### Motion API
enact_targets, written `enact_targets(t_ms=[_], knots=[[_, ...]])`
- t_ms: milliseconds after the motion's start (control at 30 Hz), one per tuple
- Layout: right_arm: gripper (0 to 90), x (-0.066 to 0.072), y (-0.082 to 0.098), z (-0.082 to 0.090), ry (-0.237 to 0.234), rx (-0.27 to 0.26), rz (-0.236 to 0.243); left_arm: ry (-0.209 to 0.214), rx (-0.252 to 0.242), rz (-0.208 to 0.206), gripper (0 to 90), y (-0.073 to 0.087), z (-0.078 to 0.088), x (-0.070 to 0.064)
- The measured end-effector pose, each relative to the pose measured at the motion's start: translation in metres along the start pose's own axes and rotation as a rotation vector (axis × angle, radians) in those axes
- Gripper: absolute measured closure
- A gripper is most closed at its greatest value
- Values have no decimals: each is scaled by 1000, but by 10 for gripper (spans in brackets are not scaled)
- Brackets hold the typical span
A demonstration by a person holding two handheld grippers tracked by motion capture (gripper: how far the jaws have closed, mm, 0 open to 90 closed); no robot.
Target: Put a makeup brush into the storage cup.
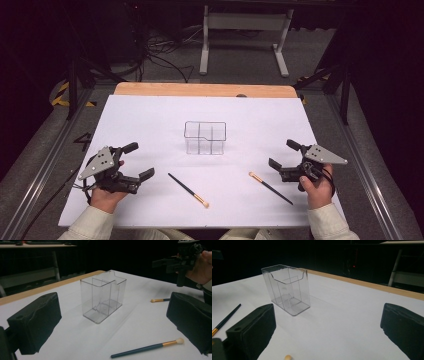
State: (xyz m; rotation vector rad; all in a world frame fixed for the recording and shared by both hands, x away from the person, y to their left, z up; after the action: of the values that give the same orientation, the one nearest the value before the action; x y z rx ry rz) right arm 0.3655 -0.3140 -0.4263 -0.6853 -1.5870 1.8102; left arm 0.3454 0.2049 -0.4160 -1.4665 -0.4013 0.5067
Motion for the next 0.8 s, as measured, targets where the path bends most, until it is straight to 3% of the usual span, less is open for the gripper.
enact_targets(t_ms=[800], knots=[[9, -1, 1, 0, -1, 4, -7, 153, 15, -22, 2, -23, -53, -25]])
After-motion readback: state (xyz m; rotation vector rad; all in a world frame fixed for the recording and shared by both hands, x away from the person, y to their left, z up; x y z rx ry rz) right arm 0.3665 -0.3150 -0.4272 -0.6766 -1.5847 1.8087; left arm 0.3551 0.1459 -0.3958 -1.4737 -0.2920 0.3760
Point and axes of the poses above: each handheld gripper's, and its own axes: z roughly backward along the jaws, y roughly out of its underside, x roughly to its left, the point moved 2 cm from there along -z, roughly forward along the jaws, and after that the axes turned 5 degrees about -x, right-handed, at the moved point
